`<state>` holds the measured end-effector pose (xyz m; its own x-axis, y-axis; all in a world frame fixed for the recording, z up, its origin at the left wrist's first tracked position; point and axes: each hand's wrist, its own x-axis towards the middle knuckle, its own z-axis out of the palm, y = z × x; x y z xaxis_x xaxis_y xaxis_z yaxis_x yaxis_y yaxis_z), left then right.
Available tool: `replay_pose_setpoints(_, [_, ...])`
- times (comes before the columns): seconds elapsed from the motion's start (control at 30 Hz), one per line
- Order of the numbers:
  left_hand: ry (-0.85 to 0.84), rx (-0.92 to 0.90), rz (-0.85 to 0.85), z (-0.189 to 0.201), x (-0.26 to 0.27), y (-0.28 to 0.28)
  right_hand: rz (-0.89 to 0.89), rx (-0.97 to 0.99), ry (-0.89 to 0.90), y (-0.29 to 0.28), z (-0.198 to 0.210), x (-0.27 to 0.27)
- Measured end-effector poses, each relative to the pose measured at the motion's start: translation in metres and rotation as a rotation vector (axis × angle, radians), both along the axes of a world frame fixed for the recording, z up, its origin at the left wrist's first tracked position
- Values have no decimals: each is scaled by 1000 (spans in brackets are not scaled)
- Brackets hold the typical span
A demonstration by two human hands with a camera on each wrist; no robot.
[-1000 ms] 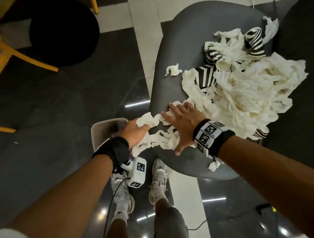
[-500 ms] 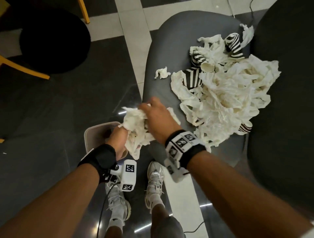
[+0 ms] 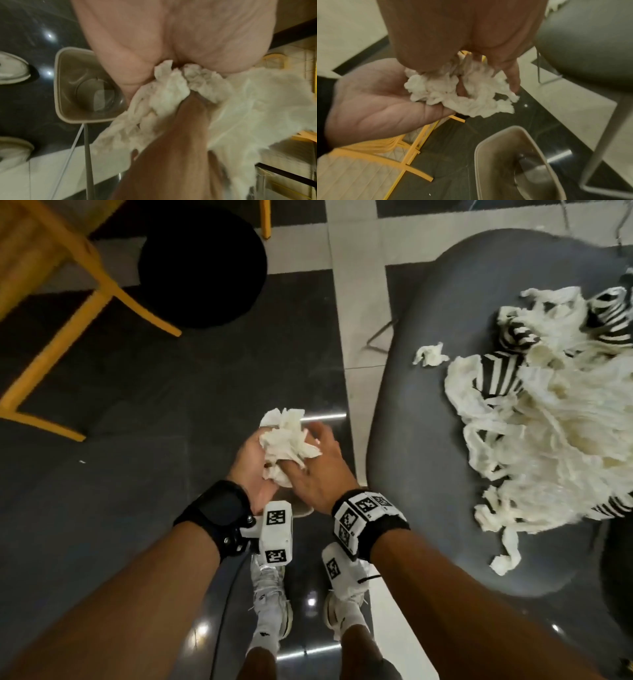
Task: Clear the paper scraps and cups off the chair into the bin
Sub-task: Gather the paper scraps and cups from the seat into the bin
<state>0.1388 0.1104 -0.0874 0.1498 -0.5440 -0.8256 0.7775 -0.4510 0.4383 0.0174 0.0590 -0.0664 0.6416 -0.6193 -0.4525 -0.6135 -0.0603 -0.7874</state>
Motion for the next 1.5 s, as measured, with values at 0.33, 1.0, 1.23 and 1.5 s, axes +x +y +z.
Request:
replay_pose_setpoints(0.33, [-525,237,-440,-119,42,77,246,-119,313,36,-159,59])
replay_pose_setpoints(1.0, [-947,148,-721,-49,20,-71,-13,127,184,-62,-40,-19])
replay_pose_setpoints(1.23, [-1143,-186,-909,23,-94,-210,-306,-101,242,-166,19,-131])
replay_pose_setpoints(1.5, [-1335,-510,-1114,26,-211,-259,-413,-334,315,-212,56,-249])
